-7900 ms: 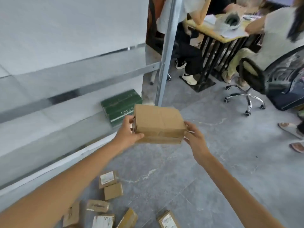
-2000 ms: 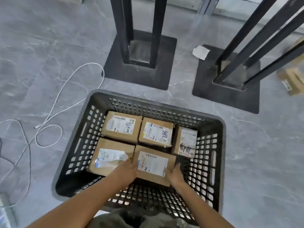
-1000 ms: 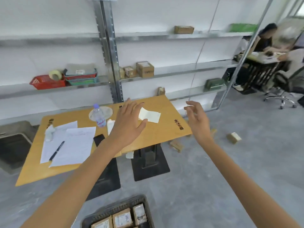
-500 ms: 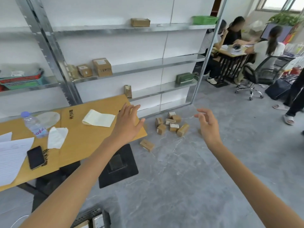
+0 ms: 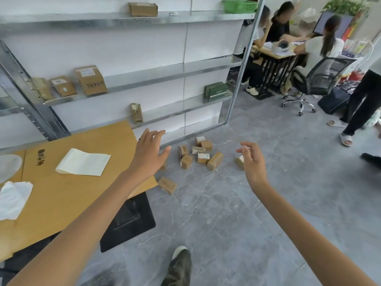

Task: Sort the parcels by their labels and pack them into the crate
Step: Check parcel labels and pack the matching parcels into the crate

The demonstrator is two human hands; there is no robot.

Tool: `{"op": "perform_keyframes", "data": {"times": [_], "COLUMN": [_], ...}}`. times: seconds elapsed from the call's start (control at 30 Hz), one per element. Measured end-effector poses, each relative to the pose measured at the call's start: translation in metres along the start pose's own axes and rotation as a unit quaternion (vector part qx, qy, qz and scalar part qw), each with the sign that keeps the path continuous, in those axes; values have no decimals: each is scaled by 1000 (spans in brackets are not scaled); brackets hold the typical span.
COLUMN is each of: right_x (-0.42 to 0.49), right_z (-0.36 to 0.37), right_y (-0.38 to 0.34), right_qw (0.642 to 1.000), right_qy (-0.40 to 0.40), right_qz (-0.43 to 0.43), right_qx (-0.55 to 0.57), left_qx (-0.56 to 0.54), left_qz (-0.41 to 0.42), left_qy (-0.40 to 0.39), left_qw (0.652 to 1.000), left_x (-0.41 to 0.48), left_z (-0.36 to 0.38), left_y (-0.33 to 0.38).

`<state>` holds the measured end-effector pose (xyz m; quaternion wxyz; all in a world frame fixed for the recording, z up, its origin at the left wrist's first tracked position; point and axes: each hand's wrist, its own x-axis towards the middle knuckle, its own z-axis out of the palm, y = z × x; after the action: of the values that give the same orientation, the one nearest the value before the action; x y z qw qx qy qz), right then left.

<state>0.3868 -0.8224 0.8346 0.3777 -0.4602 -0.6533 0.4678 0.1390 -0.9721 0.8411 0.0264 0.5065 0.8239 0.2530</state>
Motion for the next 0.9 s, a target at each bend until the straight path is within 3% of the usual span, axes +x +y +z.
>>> {"op": "perform_keyframes", "data": {"times": [0.33,0.67,0.9], "right_x": [141,270,412], "right_z": [56,95,107], "right_y": [-4,33,68], "right_qw": [999,997,992], "right_qy": [4,-24,-64], "right_qz": [18,68,95], "right_qx": [-29,-39,-61], "left_qx": [-51,-109,-114], "left_qz": [21,-35,-86], "left_qy": [-34,-60,-91], "left_qw": [998,992,985], "left_x": [155,275,390], "left_z": [37,102,175], "left_y": [-20,-54,-62]}}
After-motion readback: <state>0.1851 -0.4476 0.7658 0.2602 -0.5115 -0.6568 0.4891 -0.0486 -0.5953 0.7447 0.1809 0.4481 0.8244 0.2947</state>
